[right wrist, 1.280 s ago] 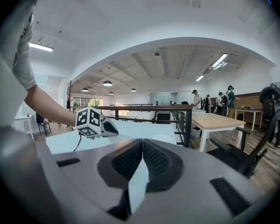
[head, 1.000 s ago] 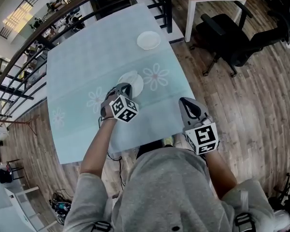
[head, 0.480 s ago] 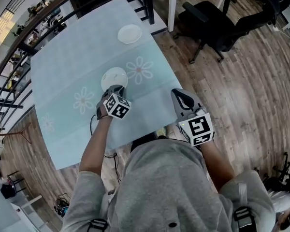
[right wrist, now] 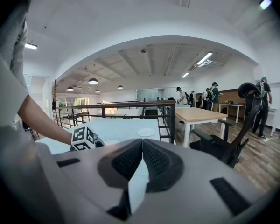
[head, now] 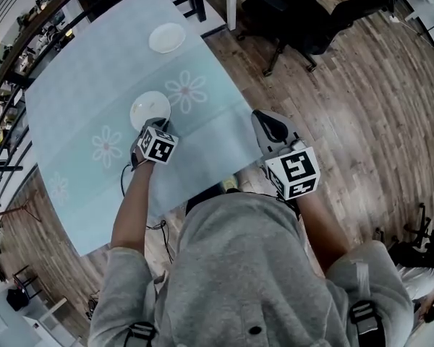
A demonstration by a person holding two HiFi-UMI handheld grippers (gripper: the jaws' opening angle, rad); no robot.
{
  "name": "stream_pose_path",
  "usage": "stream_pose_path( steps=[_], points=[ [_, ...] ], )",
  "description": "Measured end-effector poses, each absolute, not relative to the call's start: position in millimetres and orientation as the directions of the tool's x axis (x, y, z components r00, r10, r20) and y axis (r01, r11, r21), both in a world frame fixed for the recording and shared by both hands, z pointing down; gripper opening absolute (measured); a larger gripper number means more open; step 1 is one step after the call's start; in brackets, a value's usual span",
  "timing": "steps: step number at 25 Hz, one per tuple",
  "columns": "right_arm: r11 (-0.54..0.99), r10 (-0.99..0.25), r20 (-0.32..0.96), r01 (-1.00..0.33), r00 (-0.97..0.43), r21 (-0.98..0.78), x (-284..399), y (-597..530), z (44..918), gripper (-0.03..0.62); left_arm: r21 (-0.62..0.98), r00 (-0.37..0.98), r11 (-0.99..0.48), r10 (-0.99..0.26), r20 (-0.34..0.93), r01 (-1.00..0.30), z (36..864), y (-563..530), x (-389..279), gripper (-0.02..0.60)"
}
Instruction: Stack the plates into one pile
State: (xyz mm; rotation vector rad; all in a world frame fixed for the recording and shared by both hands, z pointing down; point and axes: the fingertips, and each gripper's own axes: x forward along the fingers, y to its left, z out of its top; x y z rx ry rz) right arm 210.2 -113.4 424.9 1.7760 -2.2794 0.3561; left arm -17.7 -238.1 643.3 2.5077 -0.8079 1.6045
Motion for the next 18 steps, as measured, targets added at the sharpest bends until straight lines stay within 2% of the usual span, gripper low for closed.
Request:
stream_pose_path(
  steps=[4, 9, 15, 18],
  points=[
    [0.234, -0.916, 0.322, -0.971, -0.238, -0.05, 210.2, -107.8, 424.3, 0.026, -0.168, 0.342, -0.839, -0.383, 0.858, -0.517, 642.8, -236.3, -16.9, 0.037],
    [0.264, -0.914, 0.308, -0.964, -0.263, -0.04, 198.7, -114.7, 424.6, 0.026, -0.155, 0.381, -0.798, -0.436, 0.815, -0.582, 628.0, -236.6, -25.3, 0.106],
    [0.31, -0.908, 0.288, -0.95, -0.304, -0.024, 186.3, -131.2, 419.2, 0.026, -0.138, 0.437, -0.721, -0.548, 0.713, -0.679, 589.5, -233.9, -39.3, 0.104],
    [0.346, -0.903, 0.273, -0.938, -0.33, 0.01, 180.5, -137.7, 413.5, 0.026, -0.143, 0.422, -0.631, -0.652, 0.63, -0.762, 557.9, -228.8, -60.3, 0.051]
  ],
)
